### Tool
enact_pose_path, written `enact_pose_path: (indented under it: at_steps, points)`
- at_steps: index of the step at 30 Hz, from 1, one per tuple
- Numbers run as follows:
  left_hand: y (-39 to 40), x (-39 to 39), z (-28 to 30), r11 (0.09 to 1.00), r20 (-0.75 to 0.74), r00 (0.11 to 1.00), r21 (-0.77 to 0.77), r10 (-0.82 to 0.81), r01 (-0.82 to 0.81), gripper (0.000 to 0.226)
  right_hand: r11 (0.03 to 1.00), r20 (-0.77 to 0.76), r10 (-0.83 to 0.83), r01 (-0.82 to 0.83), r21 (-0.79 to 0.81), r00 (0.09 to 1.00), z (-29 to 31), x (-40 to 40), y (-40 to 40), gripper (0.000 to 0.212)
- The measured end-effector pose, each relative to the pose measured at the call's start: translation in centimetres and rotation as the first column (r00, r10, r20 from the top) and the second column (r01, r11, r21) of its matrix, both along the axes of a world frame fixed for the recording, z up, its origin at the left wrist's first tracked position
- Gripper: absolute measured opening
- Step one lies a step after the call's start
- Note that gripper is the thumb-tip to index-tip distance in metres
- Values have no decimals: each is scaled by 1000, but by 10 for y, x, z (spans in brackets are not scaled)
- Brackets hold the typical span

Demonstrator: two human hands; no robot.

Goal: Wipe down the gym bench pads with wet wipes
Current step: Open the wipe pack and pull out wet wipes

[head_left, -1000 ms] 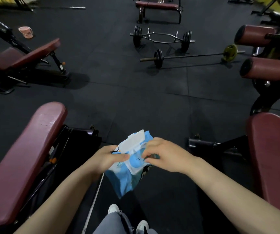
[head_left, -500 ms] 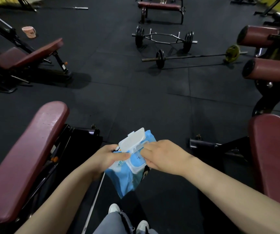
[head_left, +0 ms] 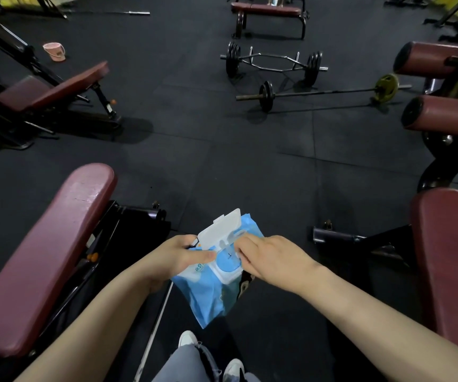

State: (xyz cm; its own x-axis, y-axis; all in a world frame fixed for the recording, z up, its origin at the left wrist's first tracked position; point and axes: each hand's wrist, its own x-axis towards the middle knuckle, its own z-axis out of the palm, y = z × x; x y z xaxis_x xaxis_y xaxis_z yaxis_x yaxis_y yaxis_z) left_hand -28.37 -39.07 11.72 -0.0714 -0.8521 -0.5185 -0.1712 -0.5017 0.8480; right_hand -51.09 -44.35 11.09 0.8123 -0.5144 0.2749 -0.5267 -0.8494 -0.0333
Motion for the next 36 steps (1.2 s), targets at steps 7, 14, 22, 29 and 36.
enact_pose_path:
  at_steps: [7,14,22,29,36]
  points:
    - [-1,-3,-7,1000,29,1000,-9,-11,12,46,925,-71,51,-20,379,996,17,-14,-4,24]
    - [-2,-8,-12,1000,-13,1000,7,-28,28,45,967,-41,147,-135,216,988,11,-13,-10,10]
    - [-4,-1,-17,999,-15,999,-1,-49,49,74,948,-76,179,-151,280,981,14,-14,-13,9]
    - [-1,-1,-23,997,-37,999,59,-40,42,76,974,-175,204,-183,130,963,6,-5,-7,16]
    - [-2,-2,-17,989,20,992,83,-126,124,74,983,-123,169,-159,88,978,3,-2,-5,24]
